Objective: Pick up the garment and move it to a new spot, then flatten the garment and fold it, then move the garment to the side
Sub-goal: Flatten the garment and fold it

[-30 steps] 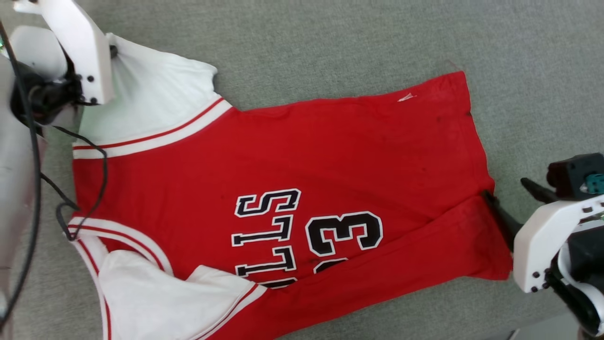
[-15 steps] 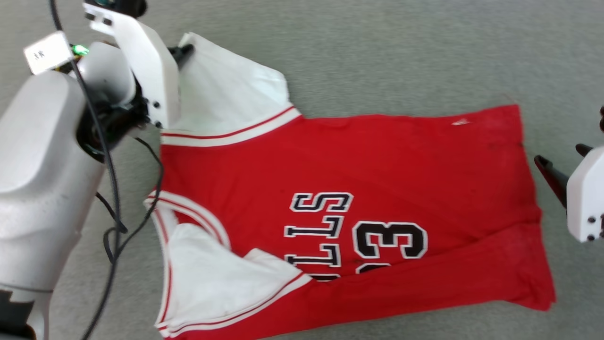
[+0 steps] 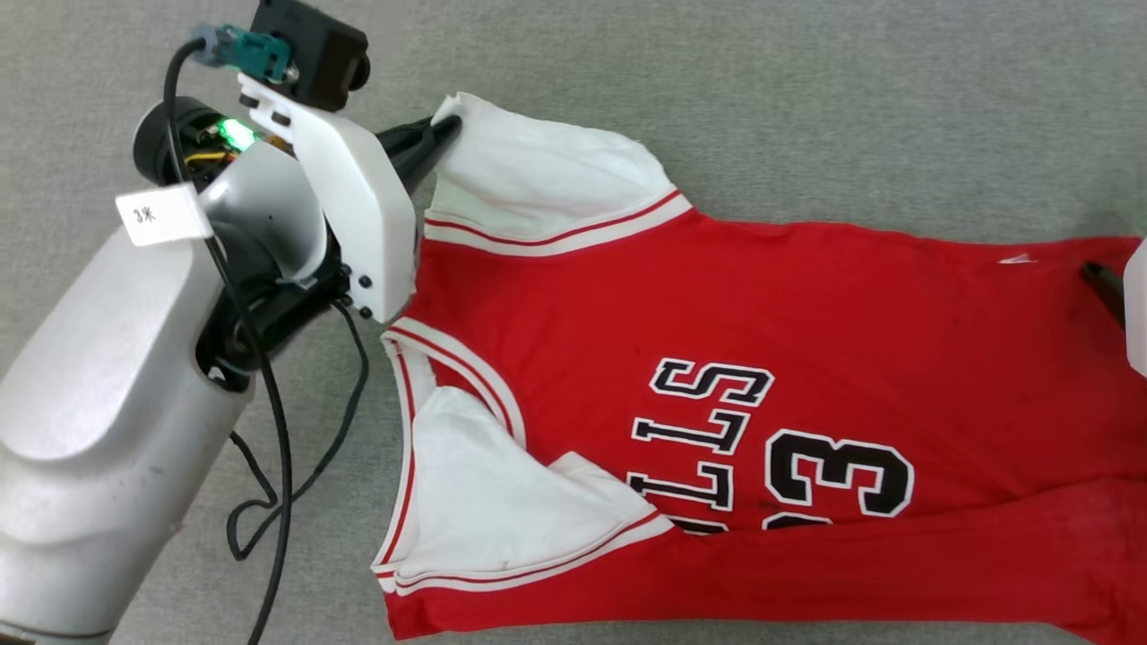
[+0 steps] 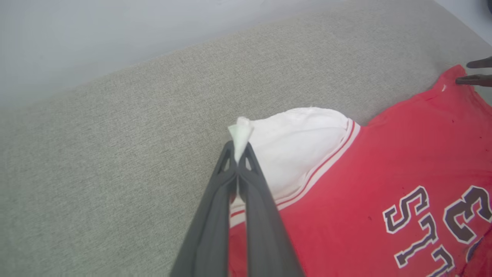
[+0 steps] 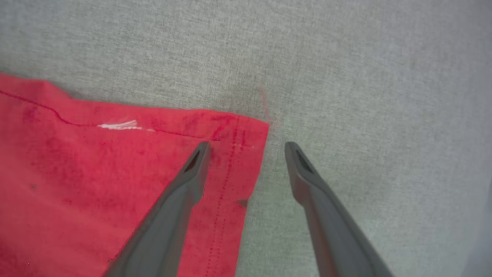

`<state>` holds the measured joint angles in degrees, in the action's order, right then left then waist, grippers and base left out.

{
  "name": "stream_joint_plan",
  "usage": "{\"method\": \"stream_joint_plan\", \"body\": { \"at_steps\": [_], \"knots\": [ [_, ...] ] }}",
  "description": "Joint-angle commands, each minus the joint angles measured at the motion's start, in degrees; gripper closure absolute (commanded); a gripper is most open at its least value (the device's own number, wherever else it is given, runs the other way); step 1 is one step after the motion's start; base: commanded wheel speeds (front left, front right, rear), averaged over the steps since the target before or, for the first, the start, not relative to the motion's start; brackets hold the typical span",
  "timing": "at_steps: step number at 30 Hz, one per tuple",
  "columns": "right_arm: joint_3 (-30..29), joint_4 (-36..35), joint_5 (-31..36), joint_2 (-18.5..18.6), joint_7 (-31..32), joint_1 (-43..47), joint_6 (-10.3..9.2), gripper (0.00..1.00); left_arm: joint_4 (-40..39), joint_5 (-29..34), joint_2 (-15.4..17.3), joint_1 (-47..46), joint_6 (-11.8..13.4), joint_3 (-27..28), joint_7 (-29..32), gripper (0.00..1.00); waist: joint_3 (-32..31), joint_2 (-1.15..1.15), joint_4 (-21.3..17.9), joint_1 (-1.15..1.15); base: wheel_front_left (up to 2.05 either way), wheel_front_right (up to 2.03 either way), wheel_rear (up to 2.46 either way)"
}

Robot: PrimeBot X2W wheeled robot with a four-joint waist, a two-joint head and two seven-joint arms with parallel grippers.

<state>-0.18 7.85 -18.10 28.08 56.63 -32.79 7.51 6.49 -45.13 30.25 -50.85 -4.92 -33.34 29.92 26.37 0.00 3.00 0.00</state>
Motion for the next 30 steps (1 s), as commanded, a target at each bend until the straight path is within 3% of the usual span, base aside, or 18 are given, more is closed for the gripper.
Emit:
{"method": "stream_joint_plan", "body": {
  "at_steps": [1,13,14,15,16,30],
  "knots": [
    [1.0,1.7,0.7,0.5,-0.2,-1.3,-0.05,0.00,-1.6,0.3,0.1,1.1,0.4,-0.2,-0.6,1.00,0.4,0.00,0.7,0.00,0.00,0.00,0.00],
    [7.9,9.5,0.3,-0.1,-1.7,0.1,0.06,0.00,-7.1,0.8,0.6,4.4,1.9,-0.9,-2.0,1.00,0.9,0.00,2.3,0.00,0.00,0.00,0.00],
    [8.4,10.1,0.1,-0.3,-1.8,0.4,0.12,0.53,-7.1,0.8,0.6,4.8,2.0,-0.9,-2.4,1.00,0.8,0.00,2.3,0.00,0.00,0.00,0.00],
    [8.7,10.5,0.0,-0.4,-2.2,0.6,0.12,0.84,-7.1,0.6,0.5,5.1,2.0,-0.9,-2.5,1.00,0.7,0.00,2.4,0.00,0.00,0.00,0.00],
    [9.0,10.9,-0.1,-0.3,-2.9,0.6,0.12,1.00,-7.1,0.7,0.5,5.3,2.2,-0.8,-2.8,1.00,0.5,0.00,2.4,0.00,0.00,0.00,0.00],
    [4.3,13.0,-1.7,0.2,-17.3,0.9,-0.07,1.00,-4.0,0.4,1.0,9.3,2.9,0.4,-7.6,1.00,-6.6,0.00,1.2,0.00,0.00,0.00,0.00]
  ]
}}
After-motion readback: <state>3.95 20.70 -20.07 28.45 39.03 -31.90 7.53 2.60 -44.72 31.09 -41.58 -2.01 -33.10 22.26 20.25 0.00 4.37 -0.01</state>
